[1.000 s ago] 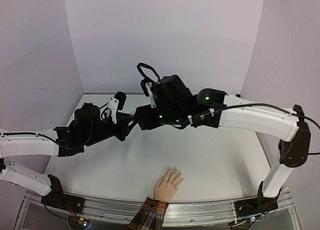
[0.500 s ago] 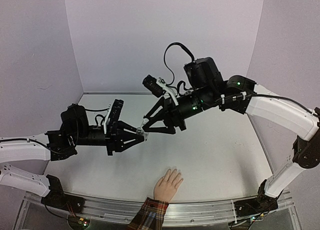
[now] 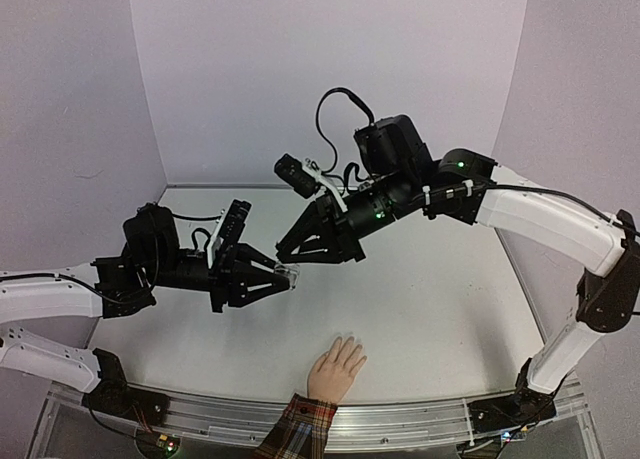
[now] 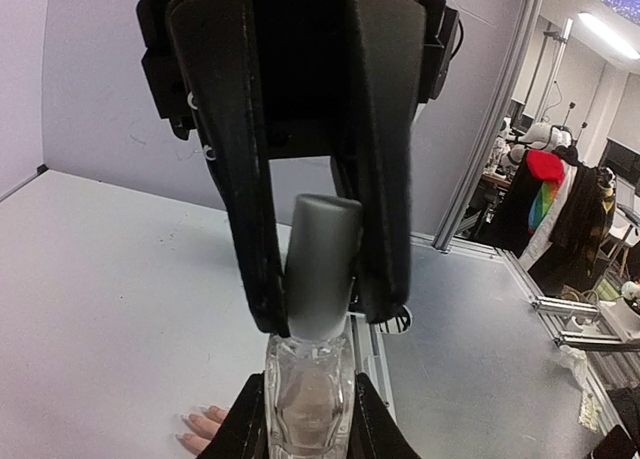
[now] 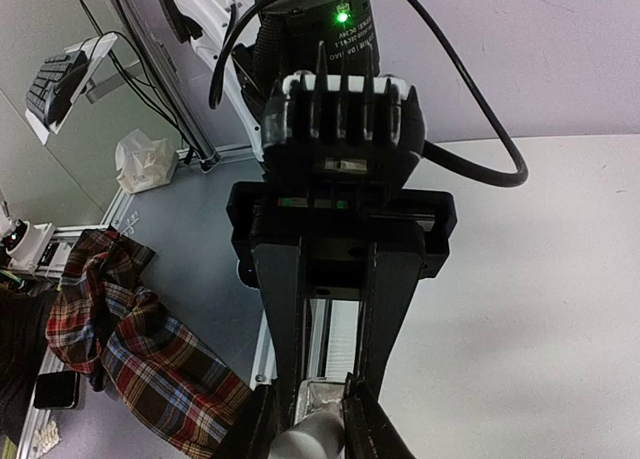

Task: Paint the nails

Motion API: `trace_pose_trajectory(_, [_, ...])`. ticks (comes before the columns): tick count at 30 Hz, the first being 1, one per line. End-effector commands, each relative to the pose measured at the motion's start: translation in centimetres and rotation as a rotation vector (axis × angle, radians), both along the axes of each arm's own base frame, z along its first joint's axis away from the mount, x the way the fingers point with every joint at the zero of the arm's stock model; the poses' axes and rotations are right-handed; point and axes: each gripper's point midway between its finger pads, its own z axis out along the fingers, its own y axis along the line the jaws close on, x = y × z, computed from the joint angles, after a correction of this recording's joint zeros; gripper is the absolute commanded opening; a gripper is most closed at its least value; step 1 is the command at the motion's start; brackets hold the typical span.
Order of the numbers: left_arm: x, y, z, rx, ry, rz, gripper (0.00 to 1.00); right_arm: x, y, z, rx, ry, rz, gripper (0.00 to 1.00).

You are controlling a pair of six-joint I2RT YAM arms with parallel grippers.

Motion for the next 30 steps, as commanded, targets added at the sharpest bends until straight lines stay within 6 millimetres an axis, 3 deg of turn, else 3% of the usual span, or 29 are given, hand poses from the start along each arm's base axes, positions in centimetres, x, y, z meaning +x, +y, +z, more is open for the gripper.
trace_pose_trajectory(1, [0.0, 0.2, 3.3, -0.074, -0.058, 0.000, 0.00, -0.2, 0.6, 1.2, 0.032, 0.008, 0.026, 0.16])
trace_pose_trajectory(6, [0.9, 0.6, 3.9, -0.096, -0.074, 0.072, 0.00, -0.2, 0.9, -0.1, 0.007, 0.040, 0.029, 0.06])
trace_pose_trajectory(8, [1.9, 0.9, 4.4, -0.112, -0.080, 0.140, 0.00, -0.1, 1.1, -0.9, -0.006, 0.044, 0.011, 0.00])
trace_pose_trajectory(12, [5.1, 1.7, 4.9, -0.113, -0.077, 0.335, 0.00, 1.2, 2.1, -3.0, -0.043, 0.028, -0.101, 0.00])
trace_pose_trajectory(15, [8.6, 2.8, 4.8, -0.098, -0.068, 0.546, 0.00, 4.4, 3.1, -5.0, -0.090, 0.019, -0.320, 0.00])
trace_pose_trajectory(18, [13.6, 5.0, 3.7, -0.046, -0.053, 0.859, 0.00, 11.3, 2.4, -7.8, -0.172, -0.015, -0.865, 0.00])
trace_pose_trajectory(19, [14.7, 4.9, 2.8, -0.009, -0.067, 0.909, 0.00, 13.4, 0.8, -7.8, -0.197, -0.032, -1.073, 0.00])
trace_pose_trajectory(21, [16.5, 4.8, 1.0, 0.049, -0.078, 0.987, 0.00, 14.4, 1.6, -8.7, -0.190, 0.054, -1.203, 0.00])
trace_pose_trajectory(26, [16.3, 4.3, -0.9, 0.021, -0.026, 0.959, 0.00, 14.1, 3.7, -7.3, -0.142, 0.106, -1.205, 0.00])
trace_pose_trajectory(30, [15.2, 4.4, -1.4, 0.022, -0.019, 0.914, 0.00, 13.8, 3.1, -5.9, -0.133, 0.090, -1.168, 0.22])
